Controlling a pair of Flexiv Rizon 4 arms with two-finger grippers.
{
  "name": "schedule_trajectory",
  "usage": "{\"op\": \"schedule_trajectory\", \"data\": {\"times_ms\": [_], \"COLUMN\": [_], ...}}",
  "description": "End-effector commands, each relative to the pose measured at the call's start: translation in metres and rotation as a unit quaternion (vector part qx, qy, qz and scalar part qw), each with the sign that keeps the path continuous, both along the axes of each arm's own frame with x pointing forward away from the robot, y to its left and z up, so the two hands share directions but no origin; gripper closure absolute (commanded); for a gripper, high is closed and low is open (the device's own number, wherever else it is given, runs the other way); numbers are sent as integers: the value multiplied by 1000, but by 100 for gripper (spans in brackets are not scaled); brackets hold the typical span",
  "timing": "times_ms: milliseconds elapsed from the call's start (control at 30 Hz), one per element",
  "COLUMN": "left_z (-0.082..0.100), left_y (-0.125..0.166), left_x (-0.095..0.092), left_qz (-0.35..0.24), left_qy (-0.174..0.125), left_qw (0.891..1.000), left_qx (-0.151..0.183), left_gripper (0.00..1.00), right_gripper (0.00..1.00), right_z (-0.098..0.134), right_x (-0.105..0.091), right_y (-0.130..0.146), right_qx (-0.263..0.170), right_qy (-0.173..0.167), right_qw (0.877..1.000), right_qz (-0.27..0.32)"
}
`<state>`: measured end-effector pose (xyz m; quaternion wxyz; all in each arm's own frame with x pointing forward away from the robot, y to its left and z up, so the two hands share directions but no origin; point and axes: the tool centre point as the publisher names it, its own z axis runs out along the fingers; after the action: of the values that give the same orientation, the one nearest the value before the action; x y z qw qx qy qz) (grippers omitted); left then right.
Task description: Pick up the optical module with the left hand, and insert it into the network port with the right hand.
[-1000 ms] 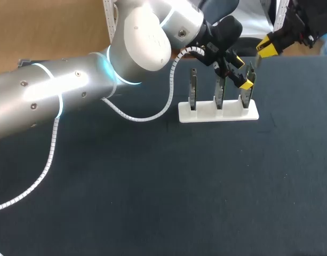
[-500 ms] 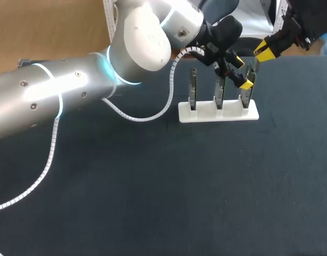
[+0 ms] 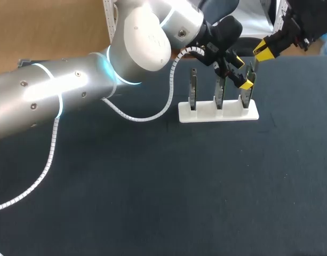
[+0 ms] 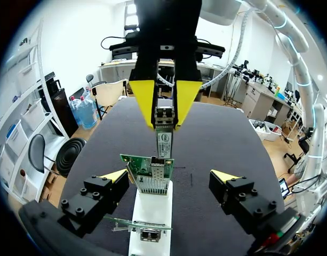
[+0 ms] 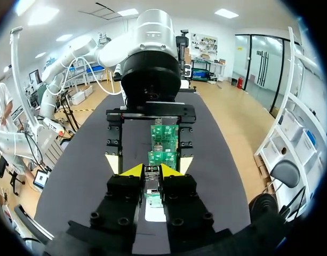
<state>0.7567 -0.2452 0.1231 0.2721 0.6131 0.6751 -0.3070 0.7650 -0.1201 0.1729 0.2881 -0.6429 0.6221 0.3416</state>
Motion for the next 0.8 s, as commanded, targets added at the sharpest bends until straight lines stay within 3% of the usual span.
{"op": "schedule_trajectory", "data": {"times_ms": [33,800], "left_z": [0,0], "left_y": [-1,-1], "left_x": [1,1], "left_qz": [-1,-1], "left_qy": [1,1], "left_qw": [1000,1000], "left_qx": [2,2], "left_gripper": [0,0], "right_gripper": [100,100], "right_z": [0,-6], "right_x": [2,6], "right_y": [0,3], "right_qx": [0,-11], "right_qy": [0,4], "right_qw": [1000,1000], "right_qz": [-1,3]}}
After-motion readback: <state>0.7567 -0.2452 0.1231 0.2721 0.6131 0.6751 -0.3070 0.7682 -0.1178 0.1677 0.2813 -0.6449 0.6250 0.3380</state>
